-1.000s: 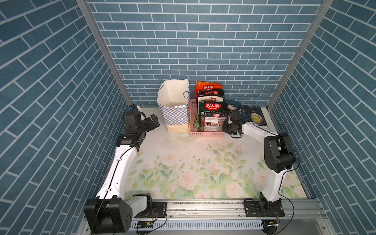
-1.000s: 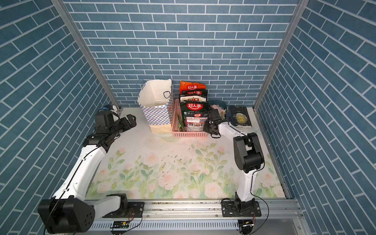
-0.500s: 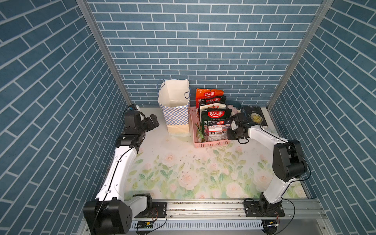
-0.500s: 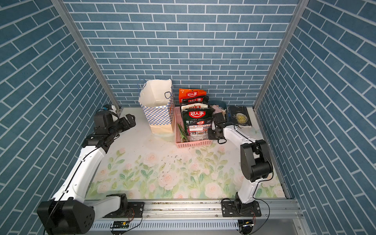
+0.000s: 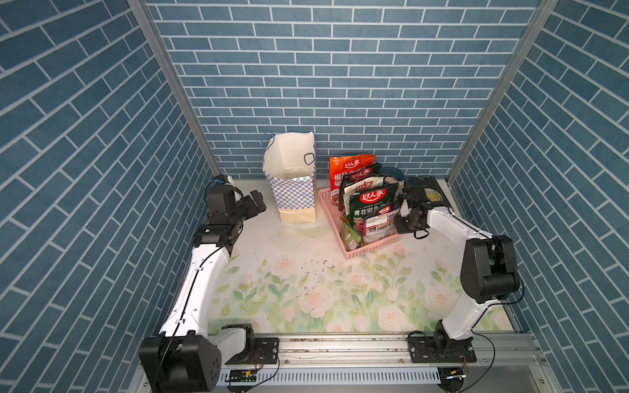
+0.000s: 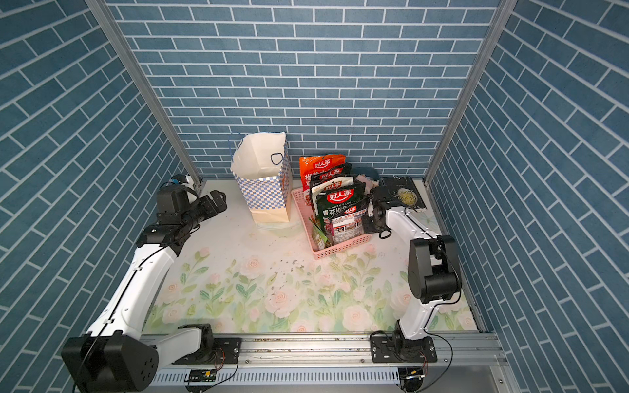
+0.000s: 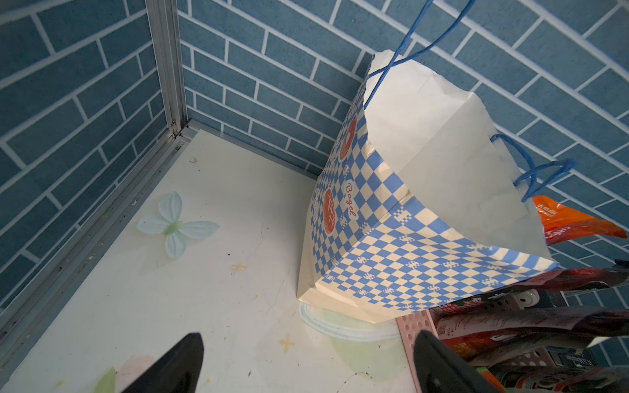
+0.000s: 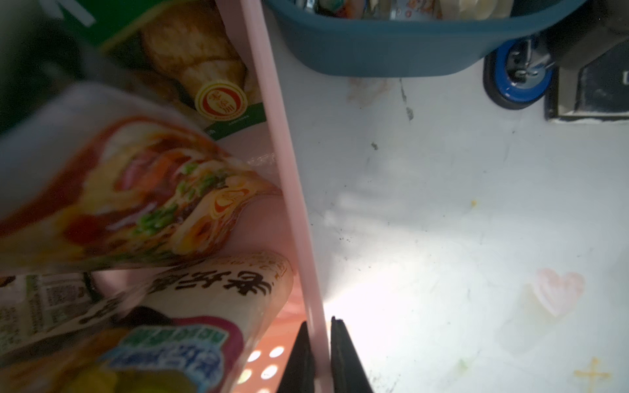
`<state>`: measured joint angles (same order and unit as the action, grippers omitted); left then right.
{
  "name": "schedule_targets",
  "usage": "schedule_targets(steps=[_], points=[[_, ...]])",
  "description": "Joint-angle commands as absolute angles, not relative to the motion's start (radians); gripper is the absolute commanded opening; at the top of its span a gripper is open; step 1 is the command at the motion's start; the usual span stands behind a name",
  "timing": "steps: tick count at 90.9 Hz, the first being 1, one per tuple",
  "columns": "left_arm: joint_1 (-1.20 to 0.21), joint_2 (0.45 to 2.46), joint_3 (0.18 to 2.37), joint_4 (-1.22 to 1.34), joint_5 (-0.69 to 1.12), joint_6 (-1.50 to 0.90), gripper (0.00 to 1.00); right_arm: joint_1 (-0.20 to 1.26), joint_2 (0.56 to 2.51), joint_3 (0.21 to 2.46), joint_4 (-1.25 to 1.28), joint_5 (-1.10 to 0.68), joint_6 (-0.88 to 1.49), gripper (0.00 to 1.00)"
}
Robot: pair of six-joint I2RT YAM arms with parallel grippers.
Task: Place the condiment packets inside the bag
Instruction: Adjust the storage box at the center of the board.
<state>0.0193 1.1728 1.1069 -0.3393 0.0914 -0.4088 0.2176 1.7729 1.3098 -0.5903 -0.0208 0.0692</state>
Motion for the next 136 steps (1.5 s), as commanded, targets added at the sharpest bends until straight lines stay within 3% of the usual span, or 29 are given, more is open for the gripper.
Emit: schedule_targets(steps=[1, 27, 40, 45, 53, 69, 82, 97, 114, 125, 136], points=[[0.015, 1.181, 1.141, -0.346, 0.096, -0.414, 1.00, 0.170, 1.803, 1.408, -0.549, 0.143, 0.204, 0.00], [0.015, 1.179, 1.138, -0.353, 0.075, -0.409, 1.00, 0.173, 1.740, 1.302, -0.469, -0.153, 0.123, 0.00], [0.015, 1.195, 1.144, -0.338, 0.093, -0.420, 1.00, 0.173, 1.695, 1.213, -0.438, -0.097, 0.127, 0.00], [0.015, 1.203, 1.150, -0.332, 0.102, -0.425, 1.00, 0.173, 1.700, 1.211, -0.451, -0.055, 0.139, 0.27], [0.015, 1.211, 1.157, -0.330, 0.108, -0.428, 1.00, 0.173, 1.699, 1.212, -0.466, -0.054, 0.164, 0.50], [0.015, 1.206, 1.158, -0.334, 0.092, -0.420, 1.00, 0.173, 1.608, 1.183, -0.488, -0.097, 0.275, 0.73], [0.015, 1.210, 1.163, -0.332, 0.086, -0.413, 1.00, 0.173, 1.463, 1.098, -0.452, -0.188, 0.352, 0.86], [0.015, 1.216, 1.190, -0.333, 0.069, -0.386, 1.00, 0.175, 1.302, 0.907, -0.378, -0.327, 0.456, 0.89], [0.015, 1.247, 1.261, -0.356, 0.056, -0.332, 1.00, 0.229, 1.125, 0.618, -0.107, -0.503, 0.628, 0.89], [0.015, 1.275, 1.303, -0.346, 0.073, -0.328, 1.00, 0.267, 1.130, 0.510, 0.137, -0.576, 0.751, 0.89], [0.015, 1.312, 1.347, -0.340, 0.107, -0.351, 1.00, 0.268, 1.192, 0.459, 0.351, -0.539, 0.878, 0.87]])
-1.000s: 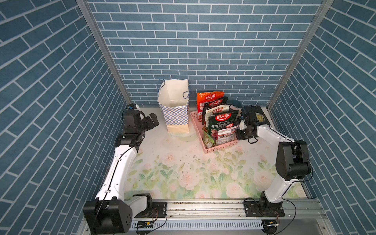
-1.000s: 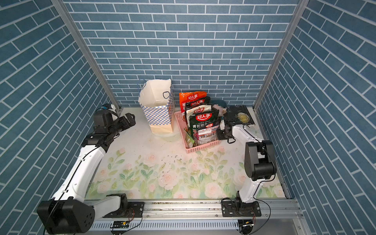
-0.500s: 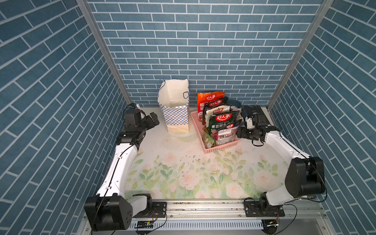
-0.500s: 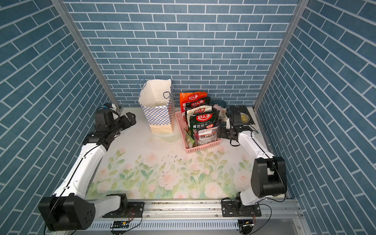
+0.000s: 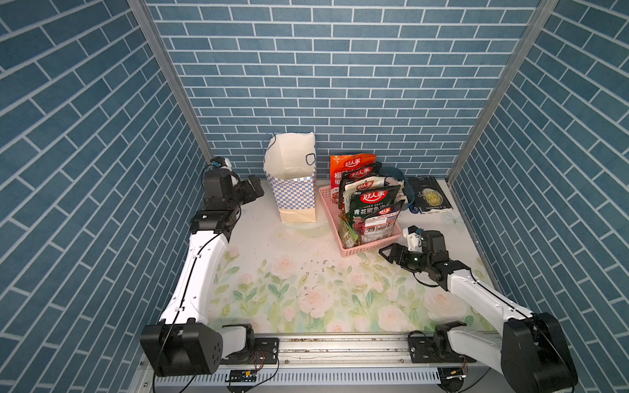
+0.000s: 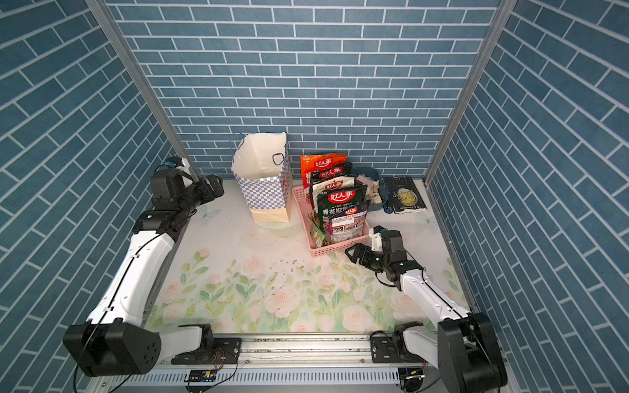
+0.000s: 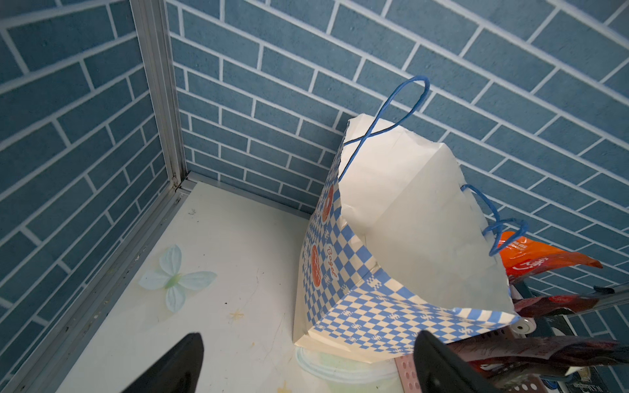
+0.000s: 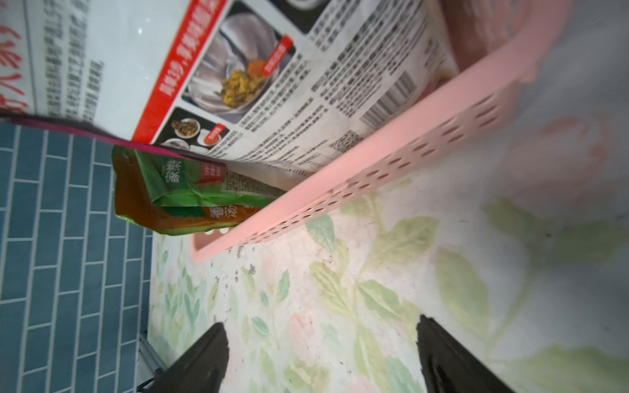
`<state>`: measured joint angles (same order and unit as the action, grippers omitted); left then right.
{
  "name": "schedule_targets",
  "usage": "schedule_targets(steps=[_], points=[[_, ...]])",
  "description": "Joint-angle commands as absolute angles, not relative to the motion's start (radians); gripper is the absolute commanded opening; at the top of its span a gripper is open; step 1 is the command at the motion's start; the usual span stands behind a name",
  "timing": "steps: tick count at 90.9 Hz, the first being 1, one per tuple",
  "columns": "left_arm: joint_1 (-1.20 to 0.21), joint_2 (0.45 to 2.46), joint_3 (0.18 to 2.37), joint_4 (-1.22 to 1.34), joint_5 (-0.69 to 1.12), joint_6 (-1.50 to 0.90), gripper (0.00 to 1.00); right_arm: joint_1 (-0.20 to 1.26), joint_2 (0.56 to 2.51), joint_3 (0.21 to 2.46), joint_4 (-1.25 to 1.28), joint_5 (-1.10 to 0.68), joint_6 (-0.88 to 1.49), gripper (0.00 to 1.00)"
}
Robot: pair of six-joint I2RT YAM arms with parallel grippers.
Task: Place the condiment packets inside the bag
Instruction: Adjust the storage box at the center of the board, then move the paper bag to the center of the board.
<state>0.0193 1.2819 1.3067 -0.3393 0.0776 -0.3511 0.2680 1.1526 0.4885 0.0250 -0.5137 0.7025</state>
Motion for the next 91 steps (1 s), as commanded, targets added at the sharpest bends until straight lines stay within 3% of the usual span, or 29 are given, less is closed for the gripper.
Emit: schedule_targets(steps=[1, 19, 40, 63, 91], points=[[0.015, 1.316, 1.350, -0.340, 0.109, -0.354, 1.00, 0.268, 1.198, 0.456, 0.365, -0.534, 0.888, 0.87], [0.015, 1.362, 1.385, -0.328, 0.128, -0.354, 1.00, 0.270, 1.309, 0.458, 0.541, -0.468, 0.964, 0.84], [0.014, 1.548, 1.594, -0.366, 0.179, -0.298, 1.00, 0.270, 1.396, 0.482, 0.599, -0.483, 0.971, 0.82], [0.011, 1.786, 1.849, -0.493, 0.221, -0.337, 0.99, 0.270, 1.229, 0.471, 0.318, -0.386, 0.906, 0.82], [0.009, 1.979, 2.046, -0.535, 0.174, -0.292, 0.92, 0.271, 1.051, 0.434, 0.203, -0.350, 0.924, 0.82]])
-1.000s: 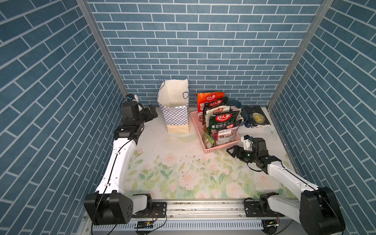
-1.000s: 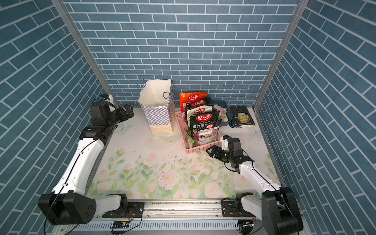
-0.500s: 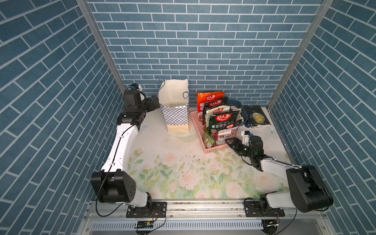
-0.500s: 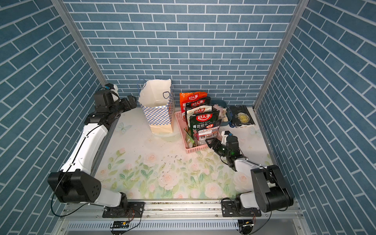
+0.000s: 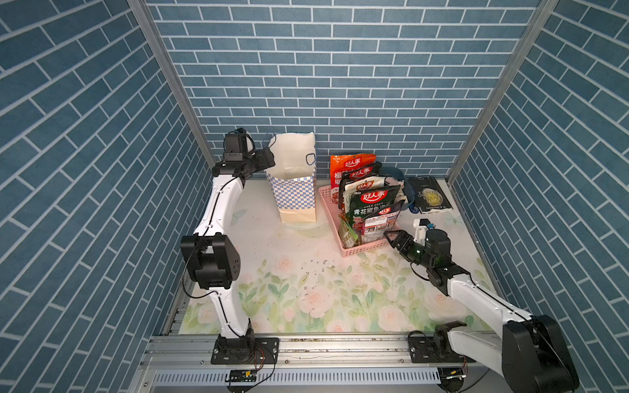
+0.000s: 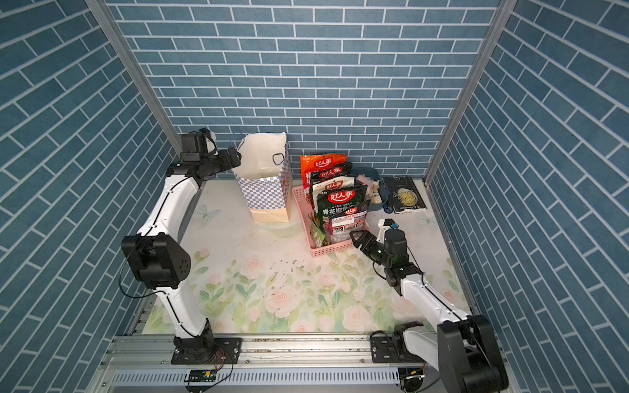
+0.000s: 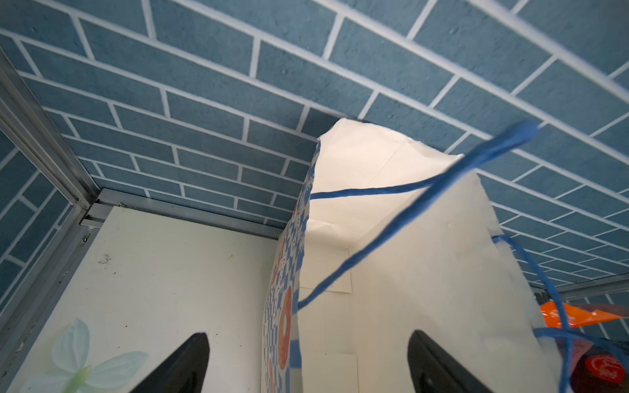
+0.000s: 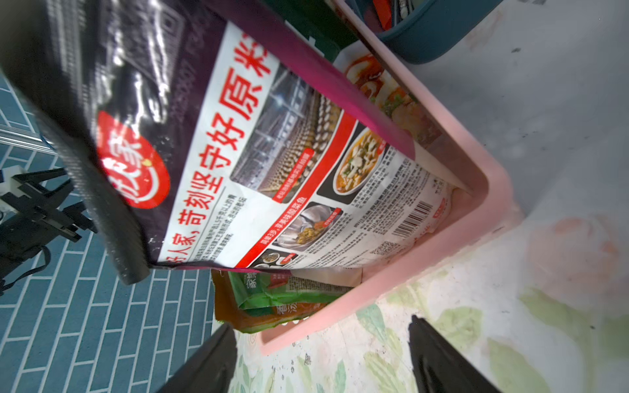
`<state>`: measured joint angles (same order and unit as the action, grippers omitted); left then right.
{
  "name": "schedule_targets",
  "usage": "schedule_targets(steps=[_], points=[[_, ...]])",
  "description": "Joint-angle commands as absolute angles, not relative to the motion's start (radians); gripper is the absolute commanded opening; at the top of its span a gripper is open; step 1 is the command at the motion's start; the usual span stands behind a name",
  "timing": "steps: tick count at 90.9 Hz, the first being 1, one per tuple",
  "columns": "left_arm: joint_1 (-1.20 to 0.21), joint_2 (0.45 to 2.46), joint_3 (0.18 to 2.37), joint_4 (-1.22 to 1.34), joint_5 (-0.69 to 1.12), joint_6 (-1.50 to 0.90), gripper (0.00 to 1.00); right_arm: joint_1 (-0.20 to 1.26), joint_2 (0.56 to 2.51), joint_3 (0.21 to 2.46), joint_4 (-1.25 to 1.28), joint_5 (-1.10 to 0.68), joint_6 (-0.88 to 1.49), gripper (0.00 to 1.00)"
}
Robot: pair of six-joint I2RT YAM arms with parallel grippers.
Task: Place the condiment packets inside the bag
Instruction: Move the paper bag to the center of the board.
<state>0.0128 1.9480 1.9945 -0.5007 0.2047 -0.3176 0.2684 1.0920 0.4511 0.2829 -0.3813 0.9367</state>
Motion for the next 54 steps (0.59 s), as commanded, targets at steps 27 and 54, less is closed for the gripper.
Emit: schedule_targets(steps=[27, 54], points=[[0.008, 2.093, 2.196, -0.631, 0.190, -0.257, 0.56, 0.270, 0.948, 0.446, 0.093, -0.311, 0.922, 0.81], [0.007, 2.094, 2.182, -0.600, 0.245, -0.260, 0.38, 0.269, 0.921, 0.434, 0.063, -0.299, 0.921, 0.79]])
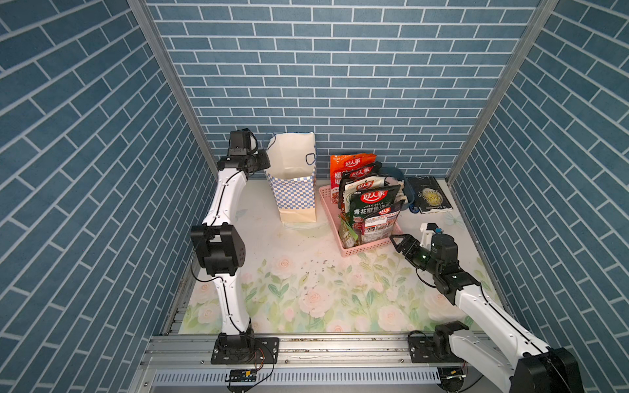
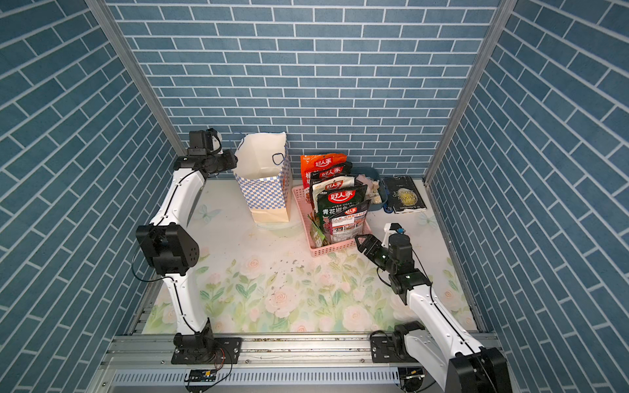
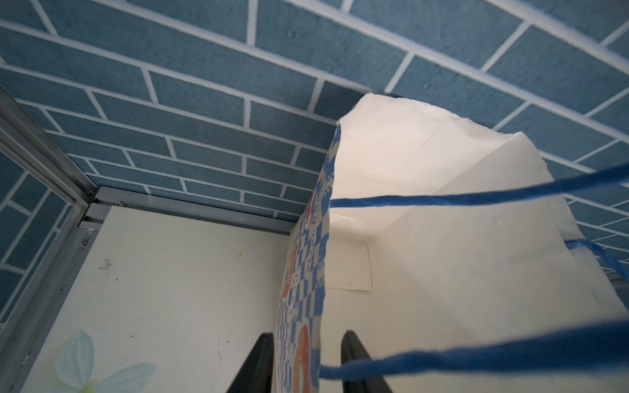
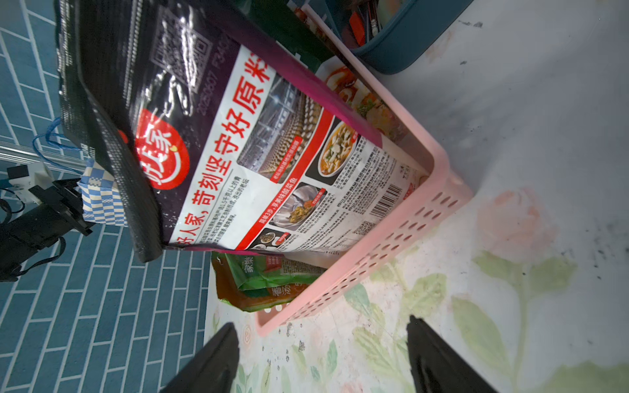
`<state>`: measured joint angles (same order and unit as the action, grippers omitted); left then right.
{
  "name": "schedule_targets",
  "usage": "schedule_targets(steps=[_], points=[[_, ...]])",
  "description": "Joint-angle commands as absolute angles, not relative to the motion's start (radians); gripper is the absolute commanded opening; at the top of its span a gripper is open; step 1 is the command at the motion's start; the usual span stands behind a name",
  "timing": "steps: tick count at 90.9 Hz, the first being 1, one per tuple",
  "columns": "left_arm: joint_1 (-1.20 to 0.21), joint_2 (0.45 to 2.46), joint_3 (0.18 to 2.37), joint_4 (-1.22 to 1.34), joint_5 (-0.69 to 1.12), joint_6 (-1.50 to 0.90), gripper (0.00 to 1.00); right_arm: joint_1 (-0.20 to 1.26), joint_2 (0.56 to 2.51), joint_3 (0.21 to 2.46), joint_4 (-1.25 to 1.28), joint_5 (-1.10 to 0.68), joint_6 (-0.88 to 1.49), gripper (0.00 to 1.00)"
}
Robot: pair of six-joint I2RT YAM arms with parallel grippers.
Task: Place the condiment packets inside the bag
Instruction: Move the paper bag to the center of the board.
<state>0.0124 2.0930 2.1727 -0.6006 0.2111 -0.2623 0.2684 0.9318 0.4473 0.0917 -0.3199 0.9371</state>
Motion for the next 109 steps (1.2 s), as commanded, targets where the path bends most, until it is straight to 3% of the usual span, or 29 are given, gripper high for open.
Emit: schedule_targets(steps=[1, 14, 37, 58, 84, 109], points=[[0.007, 2.095, 2.181, -0.601, 0.246, -0.260, 0.38, 0.270, 0.921, 0.435, 0.063, -0.299, 0.921, 0.79], [0.003, 2.107, 2.181, -0.622, 0.229, -0.258, 0.36, 0.269, 0.920, 0.446, 0.055, -0.295, 0.921, 0.78], [0.003, 2.075, 2.195, -0.656, 0.226, -0.259, 0.00, 0.268, 0.917, 0.451, 0.047, -0.279, 0.920, 0.76], [0.003, 1.900, 2.076, -0.691, 0.260, -0.263, 0.00, 0.269, 0.922, 0.553, -0.083, -0.182, 0.820, 0.75], [0.003, 1.512, 1.655, -0.676, 0.336, -0.388, 0.00, 0.269, 0.951, 0.713, -0.240, -0.052, 0.663, 0.74], [-0.006, 1.116, 1.291, -0.728, 0.414, -0.505, 0.00, 0.270, 1.007, 0.884, -0.345, -0.061, 0.559, 0.74]])
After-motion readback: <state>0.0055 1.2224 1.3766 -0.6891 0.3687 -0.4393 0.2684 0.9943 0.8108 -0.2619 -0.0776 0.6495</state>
